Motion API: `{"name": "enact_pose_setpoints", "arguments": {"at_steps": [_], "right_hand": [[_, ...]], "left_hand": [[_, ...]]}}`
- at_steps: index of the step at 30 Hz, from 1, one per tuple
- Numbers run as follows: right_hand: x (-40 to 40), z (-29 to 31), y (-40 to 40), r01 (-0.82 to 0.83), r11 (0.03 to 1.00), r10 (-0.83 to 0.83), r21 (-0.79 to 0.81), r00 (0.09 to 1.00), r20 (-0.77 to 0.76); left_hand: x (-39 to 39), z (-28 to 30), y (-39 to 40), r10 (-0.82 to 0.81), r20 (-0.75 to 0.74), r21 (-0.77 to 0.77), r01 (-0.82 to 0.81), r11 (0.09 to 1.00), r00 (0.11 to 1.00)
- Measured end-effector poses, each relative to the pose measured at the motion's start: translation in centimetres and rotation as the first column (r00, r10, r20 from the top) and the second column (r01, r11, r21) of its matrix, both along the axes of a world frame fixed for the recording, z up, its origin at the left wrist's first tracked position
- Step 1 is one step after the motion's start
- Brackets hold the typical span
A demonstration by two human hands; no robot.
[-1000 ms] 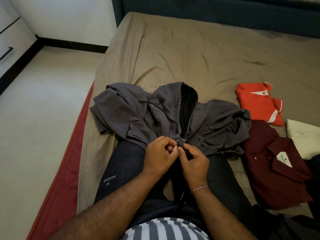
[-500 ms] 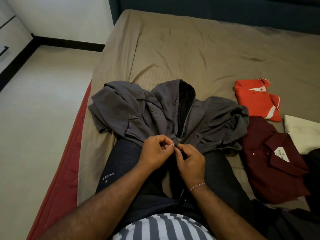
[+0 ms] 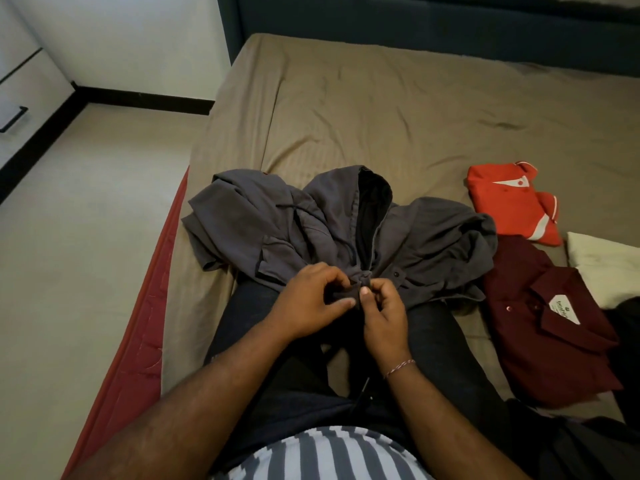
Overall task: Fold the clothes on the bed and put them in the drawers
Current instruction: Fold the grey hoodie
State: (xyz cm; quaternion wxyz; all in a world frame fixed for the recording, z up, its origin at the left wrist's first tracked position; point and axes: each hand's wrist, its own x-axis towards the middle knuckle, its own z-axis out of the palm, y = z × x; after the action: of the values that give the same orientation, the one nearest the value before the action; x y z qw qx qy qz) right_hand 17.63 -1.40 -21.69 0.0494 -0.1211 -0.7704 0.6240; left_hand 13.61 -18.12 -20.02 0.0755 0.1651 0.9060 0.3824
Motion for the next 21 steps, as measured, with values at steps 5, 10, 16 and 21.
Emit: {"name": "enact_pose_setpoints", "arguments": {"at_steps": [5,10,16,21], "right_hand": [[0.1,-0.4,1.1,-0.013,0.995,0.012,0.102,1.0,0.009],[0.0,-0.2,0.7,-0.183,0.95,0.187,0.254,0.982,0.009],[-0.2,-0.5,1.5,-0.229,0.849,0.136,0.477,0.966,0.222],[-0.1,0.3,1.8,-0.161,0.958,0.11,0.239,0.971,0.213]], "left_hand": [[0.0,1.0,-3.1,-0.068,-0.216,-0.326,-0.006,0.946,0.974],[-0.2,2.2,-5.0,0.079,-0.344,-0.028,-0.094,0.995,0.936],[-1.7,4.3,-6.3,0.062,-0.347,0.005,-0.064,0.998,0.936],[-3.3,5.3,-9.6,-0.036,-0.251,-0.161,-0.005,0.987,0.967]]}}
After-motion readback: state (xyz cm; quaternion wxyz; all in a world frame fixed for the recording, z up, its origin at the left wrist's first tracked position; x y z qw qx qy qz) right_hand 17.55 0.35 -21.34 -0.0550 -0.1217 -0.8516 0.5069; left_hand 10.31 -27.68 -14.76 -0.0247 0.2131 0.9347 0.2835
